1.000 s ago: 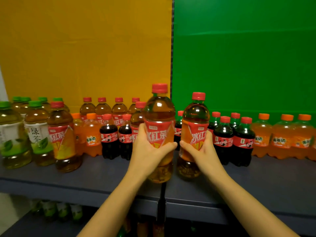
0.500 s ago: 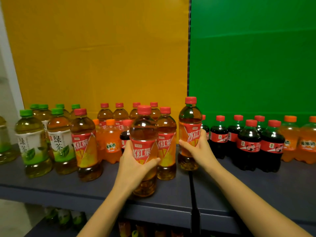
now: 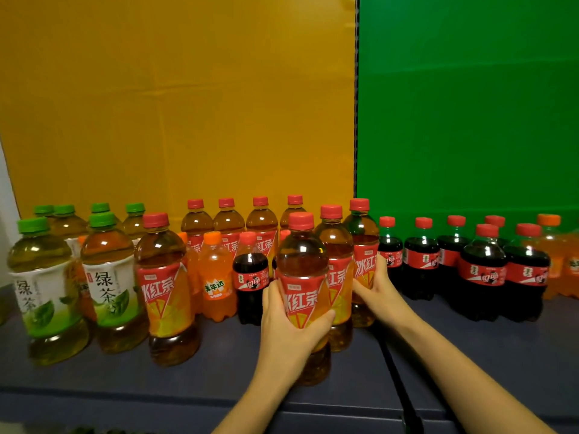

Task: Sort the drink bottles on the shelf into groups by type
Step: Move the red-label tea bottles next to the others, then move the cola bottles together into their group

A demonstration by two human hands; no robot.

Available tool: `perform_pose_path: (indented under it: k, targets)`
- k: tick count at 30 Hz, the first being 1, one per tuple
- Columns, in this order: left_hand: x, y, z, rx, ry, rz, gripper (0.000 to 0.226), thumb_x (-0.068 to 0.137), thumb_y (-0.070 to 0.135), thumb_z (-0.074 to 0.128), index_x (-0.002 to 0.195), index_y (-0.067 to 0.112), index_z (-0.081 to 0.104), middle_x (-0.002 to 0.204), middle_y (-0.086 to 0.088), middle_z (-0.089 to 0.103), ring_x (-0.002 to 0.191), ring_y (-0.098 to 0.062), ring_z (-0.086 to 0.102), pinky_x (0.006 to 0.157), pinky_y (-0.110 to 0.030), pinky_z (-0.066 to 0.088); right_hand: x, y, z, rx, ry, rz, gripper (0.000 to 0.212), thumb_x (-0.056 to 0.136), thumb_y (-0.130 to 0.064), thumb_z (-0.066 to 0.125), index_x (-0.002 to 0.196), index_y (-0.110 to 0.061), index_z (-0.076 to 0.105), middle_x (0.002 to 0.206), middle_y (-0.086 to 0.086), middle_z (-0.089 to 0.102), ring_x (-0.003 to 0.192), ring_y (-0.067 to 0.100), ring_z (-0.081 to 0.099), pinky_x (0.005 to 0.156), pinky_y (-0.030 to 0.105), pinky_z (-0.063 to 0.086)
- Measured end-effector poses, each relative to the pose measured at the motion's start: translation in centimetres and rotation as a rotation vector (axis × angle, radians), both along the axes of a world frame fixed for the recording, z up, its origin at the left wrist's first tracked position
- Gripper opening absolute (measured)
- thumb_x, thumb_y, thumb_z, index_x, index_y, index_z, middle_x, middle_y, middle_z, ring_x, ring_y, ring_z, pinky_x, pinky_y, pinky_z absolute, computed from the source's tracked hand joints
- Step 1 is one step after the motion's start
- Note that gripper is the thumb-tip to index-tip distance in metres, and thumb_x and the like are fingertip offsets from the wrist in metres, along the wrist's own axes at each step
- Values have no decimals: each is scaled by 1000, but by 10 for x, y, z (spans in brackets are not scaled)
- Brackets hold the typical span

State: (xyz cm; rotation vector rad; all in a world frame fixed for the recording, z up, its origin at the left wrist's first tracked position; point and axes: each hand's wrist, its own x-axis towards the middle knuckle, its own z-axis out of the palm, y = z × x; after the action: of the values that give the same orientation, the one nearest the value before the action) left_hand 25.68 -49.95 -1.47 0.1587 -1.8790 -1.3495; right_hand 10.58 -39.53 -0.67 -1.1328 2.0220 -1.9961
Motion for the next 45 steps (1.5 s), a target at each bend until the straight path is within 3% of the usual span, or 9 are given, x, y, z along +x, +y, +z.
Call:
perform_pose_path:
  k: [5,9,13,19,23,28,34,38,45]
  targets:
    - [0,6,2,41,20,-39,72,45,51,74,109,41,42,109,15,61,97,6,60,72,-8,49,6,12,4,-2,-113,61,62,90,-18,51,142,-24,17,117,-14,51,100,-4,53,72,12,50]
    - [-4,14,2,31,31,-10,65,61,29,82,109,39,40,109,15,59,96,4,60,70,-4,47,10,22,2,30,-89,-4,78,79,-45,58,145,-30,19,145,-1,38,128,12,42,104,35,40]
    - [-9,20,2,31,46,39,65,66,23,80,116,33,40,112,12,58,99,-2,59,71,-4,47,21,25,6,59,-56,-3,73,81,-46,52,145,-29,20,148,-7,33,131,7,34,112,38,30]
    - [-5,16,1,12,-50,3,79,57,45,81,121,33,36,121,9,53,110,-6,54,87,-18,48,52,36,13,22,118,-276,44,92,-28,49,134,-22,39,138,-2,42,129,12,39,109,36,33]
    - [19,-4,1,78,-25,-45,66,59,69,57,111,31,47,116,6,55,108,-6,53,94,-29,46,95,39,22,-129,249,-318,20,91,-16,53,108,-26,53,109,0,58,97,6,55,83,24,45]
    - [33,-57,2,-9,34,147,19,83,35,61,98,28,51,105,10,54,105,-12,53,94,-32,45,156,19,25,-176,371,-291,10,84,-27,54,91,-34,58,90,-8,61,85,11,58,72,15,47]
    - [25,-95,9,-261,-20,167,53,80,15,65,125,18,38,122,6,42,121,-13,42,101,-25,35,184,-58,8,-33,405,-212,35,86,-21,47,117,-38,47,119,-23,51,114,-6,48,93,8,39]
    - [12,-101,15,-321,-105,109,74,84,14,62,142,15,17,148,-3,26,138,-16,25,112,-29,24,173,-101,4,54,359,-351,52,95,-14,43,142,-24,24,145,-13,29,133,-4,24,105,3,18]
    - [-2,-103,30,-346,-143,122,74,90,20,52,146,11,3,156,-8,11,143,-20,12,117,-34,16,143,-135,29,42,337,-596,62,91,-1,41,146,-9,13,154,8,18,142,20,18,117,37,23]
